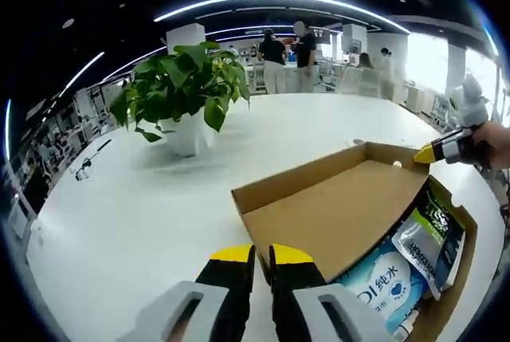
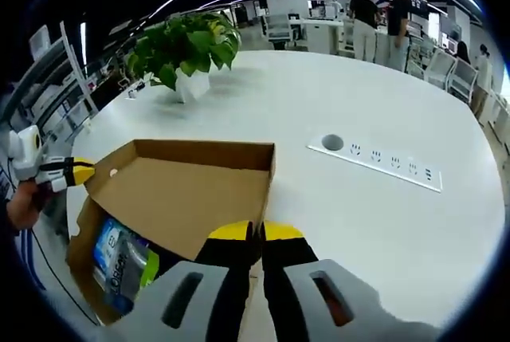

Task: Operate the shoe box by opening the lid, removing the specified soft item, and placing it in the target area until the item is outside and the box remains undamaged.

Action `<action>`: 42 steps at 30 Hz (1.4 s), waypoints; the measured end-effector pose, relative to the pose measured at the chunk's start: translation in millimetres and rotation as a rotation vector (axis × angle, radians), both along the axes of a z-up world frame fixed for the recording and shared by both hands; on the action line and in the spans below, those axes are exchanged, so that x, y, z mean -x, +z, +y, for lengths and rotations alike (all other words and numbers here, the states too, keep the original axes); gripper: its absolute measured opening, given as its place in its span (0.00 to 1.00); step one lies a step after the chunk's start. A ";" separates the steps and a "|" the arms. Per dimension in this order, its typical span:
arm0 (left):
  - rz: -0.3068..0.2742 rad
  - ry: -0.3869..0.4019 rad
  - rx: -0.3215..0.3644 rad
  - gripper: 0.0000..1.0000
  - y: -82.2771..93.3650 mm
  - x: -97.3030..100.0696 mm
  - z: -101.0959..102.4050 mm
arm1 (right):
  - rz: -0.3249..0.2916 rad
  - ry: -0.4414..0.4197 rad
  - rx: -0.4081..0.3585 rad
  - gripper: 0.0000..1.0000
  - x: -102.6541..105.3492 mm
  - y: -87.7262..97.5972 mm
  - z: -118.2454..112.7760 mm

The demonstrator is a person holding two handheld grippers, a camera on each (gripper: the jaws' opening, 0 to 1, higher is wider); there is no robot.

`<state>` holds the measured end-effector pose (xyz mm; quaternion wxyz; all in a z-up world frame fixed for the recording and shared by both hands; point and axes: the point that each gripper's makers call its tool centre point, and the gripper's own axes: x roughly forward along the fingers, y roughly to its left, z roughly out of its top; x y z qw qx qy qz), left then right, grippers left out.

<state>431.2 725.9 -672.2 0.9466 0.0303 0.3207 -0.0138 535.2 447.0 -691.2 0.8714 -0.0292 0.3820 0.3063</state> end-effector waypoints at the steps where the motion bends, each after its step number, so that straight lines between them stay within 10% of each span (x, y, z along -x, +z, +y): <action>1: 0.001 0.005 0.009 0.07 -0.2 -0.3 0.3 | 0.011 -0.008 -0.014 0.02 -0.1 0.0 -0.1; 21: -0.008 -0.003 0.079 0.11 9.4 21.3 -6.7 | -0.019 0.018 -0.020 0.04 13.8 17.3 -13.1; 42: -0.040 -0.011 0.124 0.11 27.0 72.9 -22.3 | -0.067 0.007 -0.035 0.08 73.0 42.1 -54.9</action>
